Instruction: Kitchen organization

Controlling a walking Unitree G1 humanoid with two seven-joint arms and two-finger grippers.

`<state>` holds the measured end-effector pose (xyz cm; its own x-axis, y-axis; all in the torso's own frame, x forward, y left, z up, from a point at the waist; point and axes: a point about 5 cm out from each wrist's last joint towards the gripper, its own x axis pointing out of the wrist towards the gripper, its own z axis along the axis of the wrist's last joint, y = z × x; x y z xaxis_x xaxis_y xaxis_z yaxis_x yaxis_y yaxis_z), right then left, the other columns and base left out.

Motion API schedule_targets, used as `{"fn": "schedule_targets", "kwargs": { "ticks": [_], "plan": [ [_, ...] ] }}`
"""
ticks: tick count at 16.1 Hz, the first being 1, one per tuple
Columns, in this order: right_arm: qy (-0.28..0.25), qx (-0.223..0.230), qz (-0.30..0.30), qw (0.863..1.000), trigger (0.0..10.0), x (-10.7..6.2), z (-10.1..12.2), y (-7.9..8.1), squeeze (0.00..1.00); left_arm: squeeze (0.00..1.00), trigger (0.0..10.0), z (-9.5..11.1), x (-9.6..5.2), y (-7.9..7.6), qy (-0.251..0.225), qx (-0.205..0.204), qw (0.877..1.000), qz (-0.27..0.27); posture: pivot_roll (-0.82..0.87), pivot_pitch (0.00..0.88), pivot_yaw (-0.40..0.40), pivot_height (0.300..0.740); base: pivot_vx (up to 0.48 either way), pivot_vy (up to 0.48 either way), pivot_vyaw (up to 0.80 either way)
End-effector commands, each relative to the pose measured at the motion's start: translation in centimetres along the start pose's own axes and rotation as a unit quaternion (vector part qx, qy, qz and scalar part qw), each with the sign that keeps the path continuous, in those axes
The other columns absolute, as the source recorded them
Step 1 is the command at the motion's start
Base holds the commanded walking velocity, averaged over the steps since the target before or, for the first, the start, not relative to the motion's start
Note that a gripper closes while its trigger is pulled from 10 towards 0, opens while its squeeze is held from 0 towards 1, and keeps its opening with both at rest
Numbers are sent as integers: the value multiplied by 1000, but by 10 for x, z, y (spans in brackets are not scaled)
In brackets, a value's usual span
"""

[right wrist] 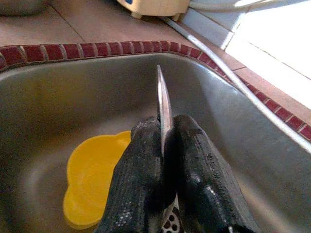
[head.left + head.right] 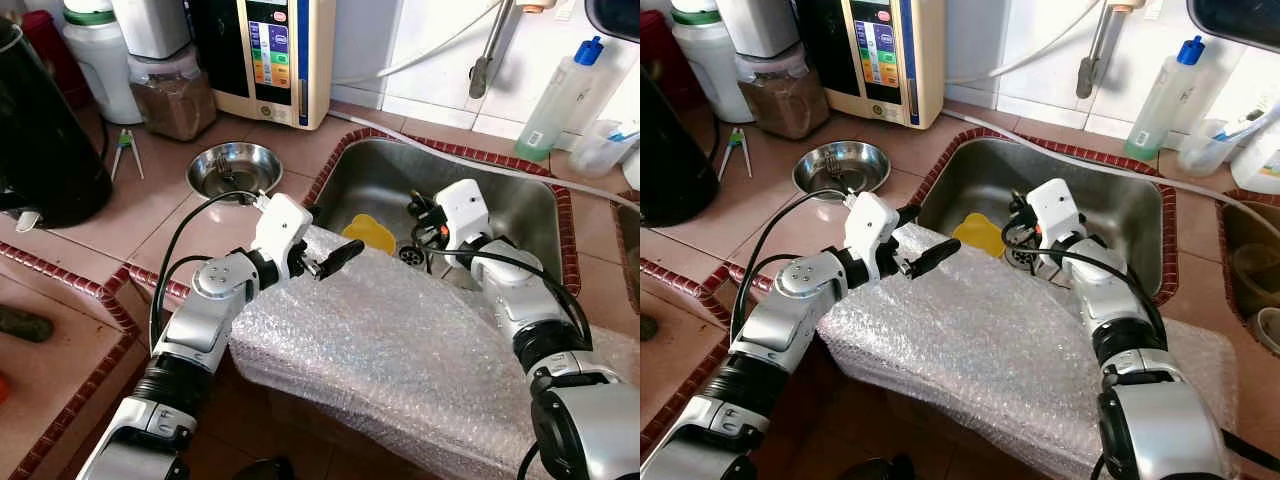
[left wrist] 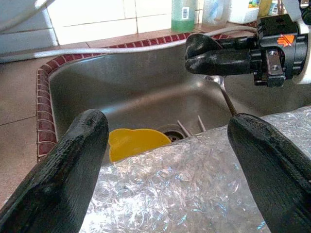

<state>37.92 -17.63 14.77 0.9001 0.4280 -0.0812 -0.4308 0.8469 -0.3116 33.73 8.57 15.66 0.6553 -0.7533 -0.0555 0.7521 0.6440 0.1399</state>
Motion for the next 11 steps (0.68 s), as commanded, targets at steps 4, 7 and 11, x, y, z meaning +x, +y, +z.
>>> {"fn": "schedule_targets", "kwargs": {
  "ticks": [4,7,11],
  "plan": [
    [11,39,9,999,10000,1,-13,16,1000,1000,10000,5,4,-3,-7,6,1000,-1,2,96,30,740,0,0,0],
    [-3,61,-17,998,10000,1,-9,11,1000,1000,10000,6,5,-3,-14,9,1000,10,-4,97,31,740,0,0,0],
    [-42,111,-78,990,10000,0,1,5,1000,1000,10000,17,6,14,-45,14,994,96,-8,101,31,740,0,0,0]
  ]
}}
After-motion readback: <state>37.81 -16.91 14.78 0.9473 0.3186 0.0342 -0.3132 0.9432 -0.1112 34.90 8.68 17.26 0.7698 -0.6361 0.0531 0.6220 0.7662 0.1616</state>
